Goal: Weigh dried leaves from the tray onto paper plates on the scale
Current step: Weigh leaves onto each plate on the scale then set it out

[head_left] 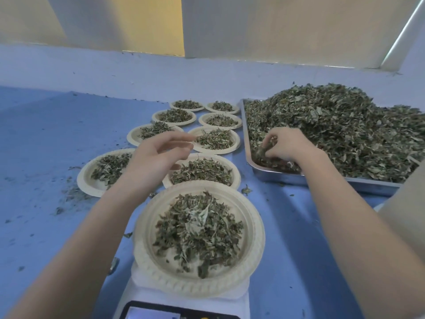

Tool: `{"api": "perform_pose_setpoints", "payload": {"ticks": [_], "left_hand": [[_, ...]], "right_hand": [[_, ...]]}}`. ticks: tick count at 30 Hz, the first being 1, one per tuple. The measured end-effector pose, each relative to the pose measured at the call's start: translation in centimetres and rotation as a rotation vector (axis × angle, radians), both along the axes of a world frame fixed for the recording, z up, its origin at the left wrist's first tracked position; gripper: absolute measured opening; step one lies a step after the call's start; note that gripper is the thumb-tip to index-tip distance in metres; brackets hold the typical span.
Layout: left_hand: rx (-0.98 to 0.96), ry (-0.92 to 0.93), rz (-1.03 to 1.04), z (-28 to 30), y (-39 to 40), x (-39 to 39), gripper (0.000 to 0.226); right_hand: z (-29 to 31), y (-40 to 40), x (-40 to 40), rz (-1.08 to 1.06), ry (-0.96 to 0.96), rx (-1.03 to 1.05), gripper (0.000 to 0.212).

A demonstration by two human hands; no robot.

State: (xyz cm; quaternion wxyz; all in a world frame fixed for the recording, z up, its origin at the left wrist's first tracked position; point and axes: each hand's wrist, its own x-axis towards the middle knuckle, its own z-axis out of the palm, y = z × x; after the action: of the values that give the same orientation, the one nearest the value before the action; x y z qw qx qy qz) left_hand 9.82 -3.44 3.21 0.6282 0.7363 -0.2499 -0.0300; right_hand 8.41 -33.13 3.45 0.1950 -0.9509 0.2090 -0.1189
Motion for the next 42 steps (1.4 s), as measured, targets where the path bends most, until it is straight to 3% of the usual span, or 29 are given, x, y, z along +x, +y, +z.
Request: {"api": "perform_pose_setpoints", "payload": {"ticks": [4, 6, 10, 13, 17, 20, 24, 32, 36, 39, 42], "left_hand": [[-0.048, 0.052, 0.028, -0.5, 0.7, 0.1, 0.021], [-0.064, 0.074, 0.038, -0.7, 0.9, 0.1, 0.019], [-0.095, 0.089, 0.054, -0.9, 1.0, 0.2, 0.016], [-0.111, 0.094, 0.061, -1.0, 1.2, 0.2, 0.016], [-0.121, 0.111, 0.066, -1.1, 1.2, 0.3, 0.015], [-0.114, 0.119, 0.059, -1.2, 1.1, 0.3, 0.016], [-0.097, 0.123, 0.037, -1.3, 1.0, 0.2, 0.016], [-0.108, 0.142, 0.05, -1.4, 1.2, 0.3, 0.016], [-0.103, 0.141, 0.039, -1.4, 1.1, 0.3, 0.016], [-0.094, 0.147, 0.034, -1.4, 1.0, 0.1, 0.016], [-0.085, 0.149, 0.023, -1.3, 0.9, -0.1, 0.015]], "right_hand": [[-0.1, -0.6, -0.4, -0.098, -0.156, 0.121, 0.023], [-0.3, -0.5, -0.7, -0.064, -0.081, 0.044, 0.033], [-0.3, 0.7, -0.7, 0.032, 0.187, -0.129, 0.024], [-0.2, 1.3, -0.6, 0.032, 0.287, -0.144, 0.035], [0.1, 0.3, -0.4, -0.066, -0.05, -0.075, 0.023], [0.4, -0.5, -0.4, -0.139, -0.284, 0.141, 0.035], [0.1, -0.3, -1.1, -0.16, -0.276, 0.317, 0.044], [-0.1, 0.1, -1.6, -0.193, -0.346, 0.301, 0.031], [0.5, 0.6, -2.3, -0.243, -0.512, 0.355, 0.03], [1.7, 2.6, -3.6, -0.074, -0.636, 0.685, 0.026], [3.3, 5.7, -5.6, 0.232, -0.522, 0.876, 0.02]]}}
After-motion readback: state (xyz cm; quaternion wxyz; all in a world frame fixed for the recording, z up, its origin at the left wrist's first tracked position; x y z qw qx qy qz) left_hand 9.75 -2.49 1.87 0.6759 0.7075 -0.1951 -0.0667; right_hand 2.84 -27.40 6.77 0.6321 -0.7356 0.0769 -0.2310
